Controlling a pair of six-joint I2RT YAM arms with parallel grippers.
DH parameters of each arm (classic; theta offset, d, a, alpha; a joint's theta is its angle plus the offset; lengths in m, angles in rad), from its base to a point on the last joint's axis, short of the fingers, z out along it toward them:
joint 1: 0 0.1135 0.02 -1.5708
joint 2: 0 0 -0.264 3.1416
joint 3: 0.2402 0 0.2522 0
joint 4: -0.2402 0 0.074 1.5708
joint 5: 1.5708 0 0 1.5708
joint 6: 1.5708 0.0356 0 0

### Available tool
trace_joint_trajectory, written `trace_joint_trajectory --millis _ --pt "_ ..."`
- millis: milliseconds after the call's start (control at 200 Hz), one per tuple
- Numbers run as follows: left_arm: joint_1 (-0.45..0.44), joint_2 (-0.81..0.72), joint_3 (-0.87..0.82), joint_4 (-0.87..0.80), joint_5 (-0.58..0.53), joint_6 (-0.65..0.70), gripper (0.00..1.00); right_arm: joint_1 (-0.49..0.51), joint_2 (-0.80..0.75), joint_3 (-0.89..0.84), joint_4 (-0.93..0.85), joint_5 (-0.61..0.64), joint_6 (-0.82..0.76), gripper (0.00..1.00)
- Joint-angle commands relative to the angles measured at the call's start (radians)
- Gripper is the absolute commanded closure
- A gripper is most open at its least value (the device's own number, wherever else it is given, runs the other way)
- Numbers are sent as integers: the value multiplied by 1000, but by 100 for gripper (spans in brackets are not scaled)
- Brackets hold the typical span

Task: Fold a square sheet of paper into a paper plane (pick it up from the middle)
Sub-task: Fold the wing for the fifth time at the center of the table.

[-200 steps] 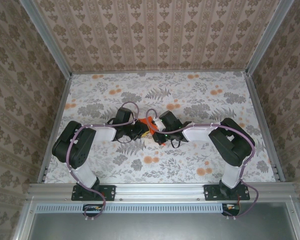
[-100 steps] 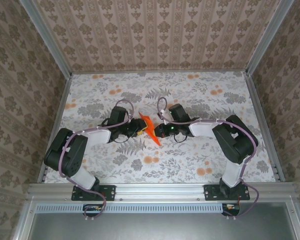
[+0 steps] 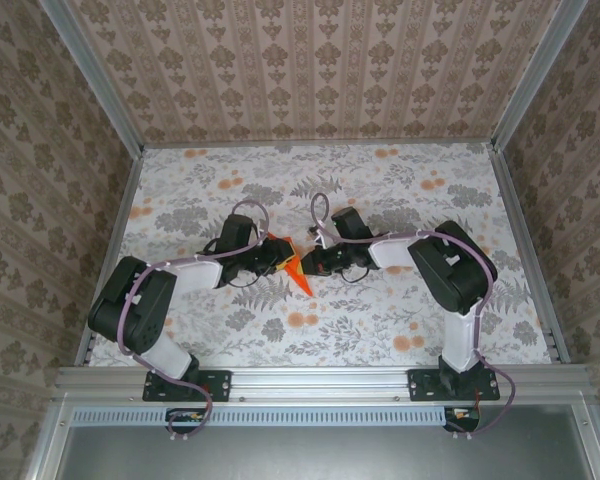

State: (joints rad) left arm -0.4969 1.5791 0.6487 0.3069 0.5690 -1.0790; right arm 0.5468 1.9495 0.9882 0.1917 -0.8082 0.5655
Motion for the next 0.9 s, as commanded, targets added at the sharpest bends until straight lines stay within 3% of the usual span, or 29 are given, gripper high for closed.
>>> trace_joint_trajectory --millis 0,470,710,895 --pt "-5 19 -1 29 6 24 70 -7 30 22 -21 -53 21 94" --pt "-5 107 15 22 -23 32 78 -7 45 39 -102 -58 -39 87" --pt "-5 139 15 24 -28 28 79 -7 -14 38 -185 -6 -121 70" --pt "-3 150 20 31 -26 24 80 17 -78 29 -260 118 -245 59"
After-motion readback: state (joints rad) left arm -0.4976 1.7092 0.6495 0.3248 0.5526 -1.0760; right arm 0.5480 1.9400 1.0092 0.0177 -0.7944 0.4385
